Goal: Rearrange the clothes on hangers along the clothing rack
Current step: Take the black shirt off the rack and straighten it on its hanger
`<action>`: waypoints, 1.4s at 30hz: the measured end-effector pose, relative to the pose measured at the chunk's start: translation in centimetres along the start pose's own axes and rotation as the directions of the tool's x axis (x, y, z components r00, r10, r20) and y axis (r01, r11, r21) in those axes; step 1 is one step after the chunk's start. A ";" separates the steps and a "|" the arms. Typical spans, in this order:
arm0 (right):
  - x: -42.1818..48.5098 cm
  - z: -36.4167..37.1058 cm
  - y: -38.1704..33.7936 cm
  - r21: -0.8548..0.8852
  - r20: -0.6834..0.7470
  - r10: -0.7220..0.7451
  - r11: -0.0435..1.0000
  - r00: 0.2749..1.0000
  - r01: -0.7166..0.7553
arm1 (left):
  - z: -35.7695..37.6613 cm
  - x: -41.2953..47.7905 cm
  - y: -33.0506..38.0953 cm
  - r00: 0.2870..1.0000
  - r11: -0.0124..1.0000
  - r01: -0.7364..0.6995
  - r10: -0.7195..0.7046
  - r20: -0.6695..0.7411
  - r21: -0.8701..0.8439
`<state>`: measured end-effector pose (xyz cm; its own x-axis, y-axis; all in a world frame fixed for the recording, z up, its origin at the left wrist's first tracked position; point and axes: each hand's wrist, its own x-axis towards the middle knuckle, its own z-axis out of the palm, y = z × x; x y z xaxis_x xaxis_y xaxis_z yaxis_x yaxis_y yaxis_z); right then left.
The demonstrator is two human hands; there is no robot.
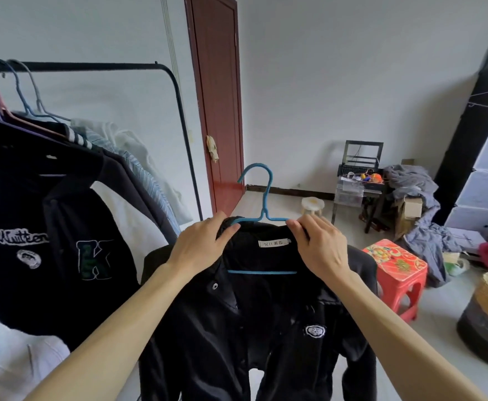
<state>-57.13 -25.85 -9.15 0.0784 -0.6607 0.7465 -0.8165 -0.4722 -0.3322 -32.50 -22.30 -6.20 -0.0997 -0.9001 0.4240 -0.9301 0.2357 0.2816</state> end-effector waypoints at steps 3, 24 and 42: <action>1.0 -1.8 -0.2 0.175 0.164 0.057 0.981 0.985 -0.085 | -0.4 0.0 -0.5 0.998 0.994 0.055 -0.057 -0.018 -0.098; 1.8 -0.1 -2.0 0.203 0.364 -0.177 0.973 0.915 0.108 | -5.3 -4.8 -4.6 0.923 0.964 0.265 -0.248 -0.295 0.021; 7.0 1.9 -20.2 0.498 0.743 -0.166 0.784 0.648 -0.371 | -22.4 -13.3 -8.1 0.783 0.477 0.608 -0.229 -0.579 0.634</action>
<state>-39.04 -22.06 1.67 0.6112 -0.7837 0.1102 -0.3847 -0.4159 -0.8240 -15.76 -4.08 5.15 0.3393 -0.5466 0.7656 -0.7287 -0.6674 -0.1536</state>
